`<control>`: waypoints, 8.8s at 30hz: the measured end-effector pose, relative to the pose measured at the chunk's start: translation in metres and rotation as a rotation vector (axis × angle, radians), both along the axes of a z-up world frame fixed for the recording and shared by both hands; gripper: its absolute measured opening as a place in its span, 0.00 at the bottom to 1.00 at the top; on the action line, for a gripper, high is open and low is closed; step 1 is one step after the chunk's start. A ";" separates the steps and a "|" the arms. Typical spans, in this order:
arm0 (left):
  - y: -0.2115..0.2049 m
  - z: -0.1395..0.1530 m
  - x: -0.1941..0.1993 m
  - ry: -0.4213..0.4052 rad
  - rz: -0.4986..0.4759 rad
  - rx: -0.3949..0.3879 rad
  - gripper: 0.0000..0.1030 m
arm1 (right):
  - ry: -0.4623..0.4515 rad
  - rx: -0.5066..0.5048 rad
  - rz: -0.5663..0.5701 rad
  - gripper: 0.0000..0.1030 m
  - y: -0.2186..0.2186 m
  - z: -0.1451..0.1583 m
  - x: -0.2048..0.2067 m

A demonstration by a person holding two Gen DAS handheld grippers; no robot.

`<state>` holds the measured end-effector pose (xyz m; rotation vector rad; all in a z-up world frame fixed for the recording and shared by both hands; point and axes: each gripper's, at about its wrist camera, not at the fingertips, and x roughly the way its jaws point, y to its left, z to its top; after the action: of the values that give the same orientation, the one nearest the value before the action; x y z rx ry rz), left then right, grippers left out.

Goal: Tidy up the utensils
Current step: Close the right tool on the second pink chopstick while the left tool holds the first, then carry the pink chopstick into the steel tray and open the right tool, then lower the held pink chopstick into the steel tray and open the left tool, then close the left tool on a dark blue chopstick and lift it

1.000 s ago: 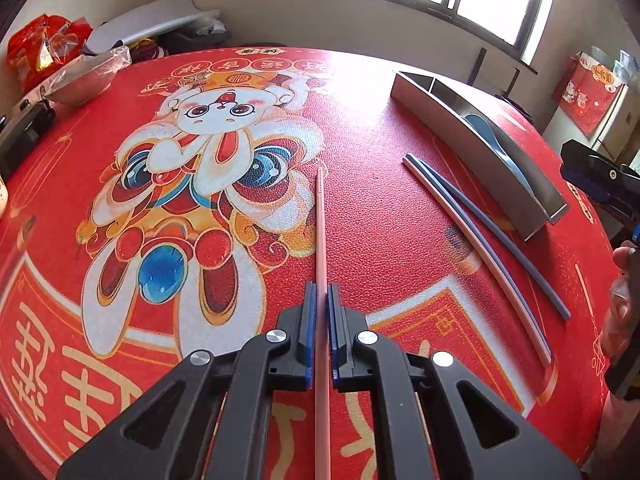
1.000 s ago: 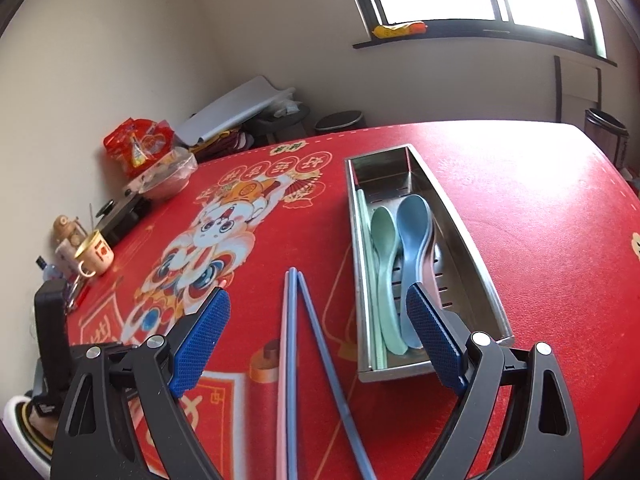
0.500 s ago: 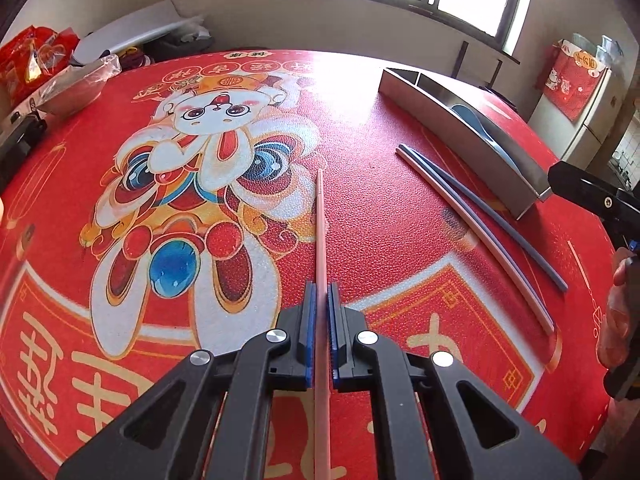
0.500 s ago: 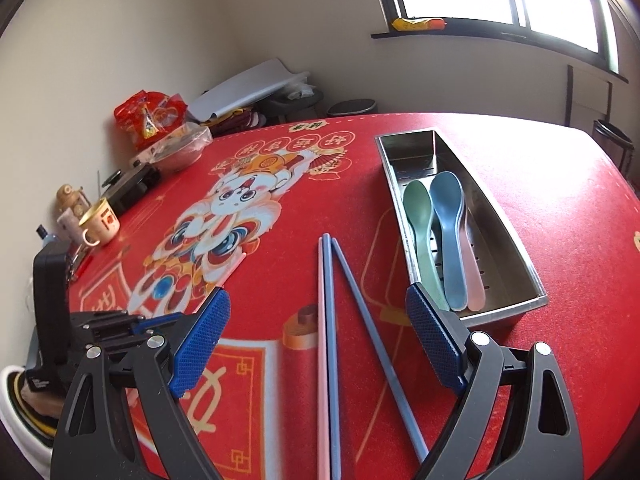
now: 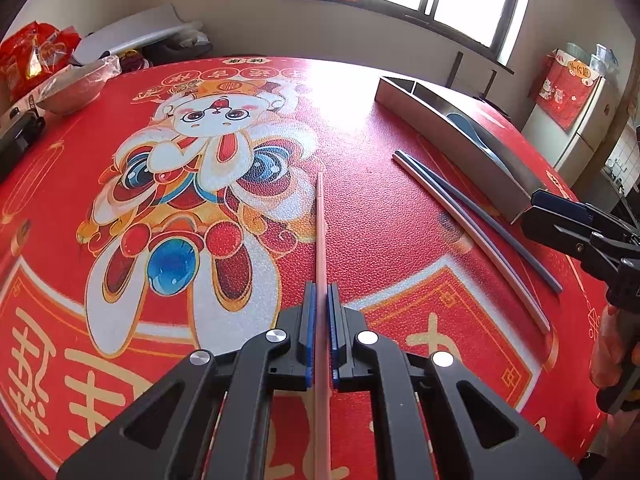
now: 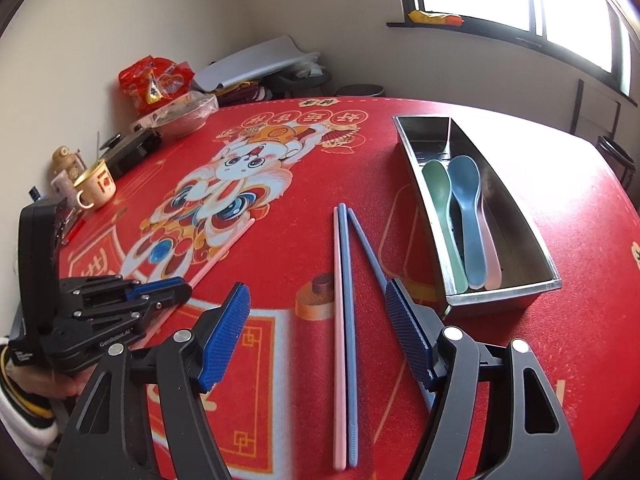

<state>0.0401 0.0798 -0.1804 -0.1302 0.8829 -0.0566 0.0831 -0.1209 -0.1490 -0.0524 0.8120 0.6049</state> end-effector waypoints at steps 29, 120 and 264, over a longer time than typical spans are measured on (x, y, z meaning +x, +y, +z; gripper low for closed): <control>0.005 -0.001 0.000 -0.004 0.004 -0.056 0.07 | 0.059 -0.059 0.001 0.36 0.001 -0.019 -0.006; -0.005 0.001 0.000 -0.006 0.001 0.010 0.08 | 0.157 0.028 -0.126 0.06 -0.022 -0.021 0.159; -0.099 0.028 0.056 -0.006 0.080 -0.125 0.23 | 0.030 0.223 -0.348 0.57 -0.123 0.000 0.079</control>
<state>0.0961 -0.0193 -0.1526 -0.2820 0.8678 -0.0373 0.1620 -0.2444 -0.1485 0.2975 0.7566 0.3636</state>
